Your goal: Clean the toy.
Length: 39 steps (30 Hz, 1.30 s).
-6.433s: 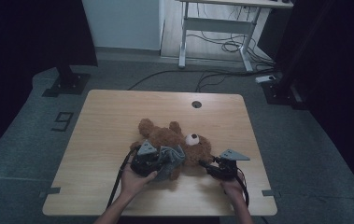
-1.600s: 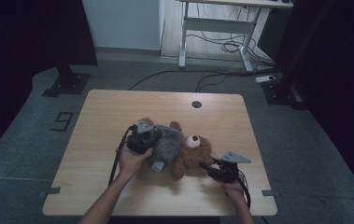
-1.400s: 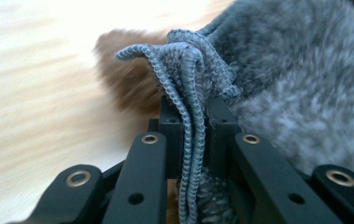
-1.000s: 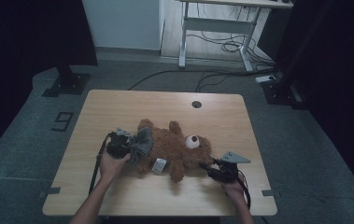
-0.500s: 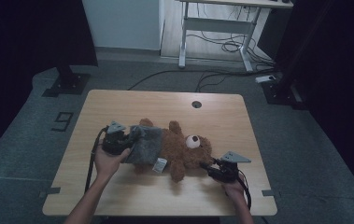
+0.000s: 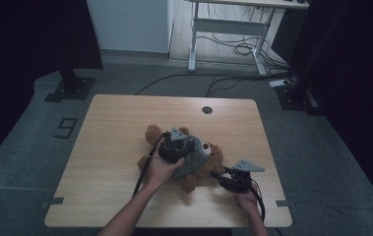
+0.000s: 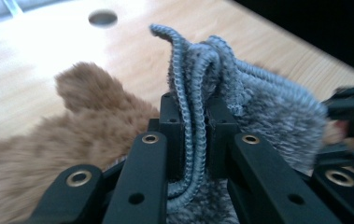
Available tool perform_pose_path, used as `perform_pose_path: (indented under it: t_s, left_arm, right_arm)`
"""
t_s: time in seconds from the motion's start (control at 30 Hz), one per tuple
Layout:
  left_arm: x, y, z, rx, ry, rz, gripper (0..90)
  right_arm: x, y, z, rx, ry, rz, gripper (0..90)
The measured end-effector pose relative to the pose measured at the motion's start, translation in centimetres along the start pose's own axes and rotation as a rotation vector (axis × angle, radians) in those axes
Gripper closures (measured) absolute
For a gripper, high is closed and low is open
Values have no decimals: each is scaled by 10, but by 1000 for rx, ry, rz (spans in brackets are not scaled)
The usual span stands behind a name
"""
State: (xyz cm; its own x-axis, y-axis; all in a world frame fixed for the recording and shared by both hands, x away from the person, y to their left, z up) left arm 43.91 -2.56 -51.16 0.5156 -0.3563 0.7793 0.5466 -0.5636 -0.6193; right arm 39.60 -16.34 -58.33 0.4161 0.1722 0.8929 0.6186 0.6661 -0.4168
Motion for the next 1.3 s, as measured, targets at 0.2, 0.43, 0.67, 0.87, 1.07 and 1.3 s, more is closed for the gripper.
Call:
perform_pose_path:
  t_s: [0.2,0.43,0.67,0.87,1.07,1.3]
  left_arm:
    - [-6,1,4,37,41,11,797]
    - [-11,-20,30,70,6,-14,796]
    - [-21,-41,76,130,-85,-30,797]
    - [-66,-47,123,176,-194,29,798]
    - [-92,-49,138,180,-237,69,799]
    - [-76,-64,134,183,-217,23,798]
  right_arm:
    - [0,0,0,0,-7,0,560]
    - [0,0,1,0,-6,5,561]
    - [0,0,0,3,2,0,561]
    - [0,0,0,4,-1,3,561]
    - [-1,1,0,3,2,3,561]
    - [-1,1,-1,0,8,5,562]
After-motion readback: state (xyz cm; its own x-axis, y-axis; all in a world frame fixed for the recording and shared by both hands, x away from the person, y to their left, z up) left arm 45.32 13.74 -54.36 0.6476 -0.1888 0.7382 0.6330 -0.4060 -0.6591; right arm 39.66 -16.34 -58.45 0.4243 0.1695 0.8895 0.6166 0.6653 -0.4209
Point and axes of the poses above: each handheld gripper's, and its own axes: y roughly forward along the jaws, x roughly out of its top, z roughly to its left, the point moved 10 cm from there along y, roughly forward along the jaws, and after that the axes turned 2 degrees about -y, right-handed, at the moved point
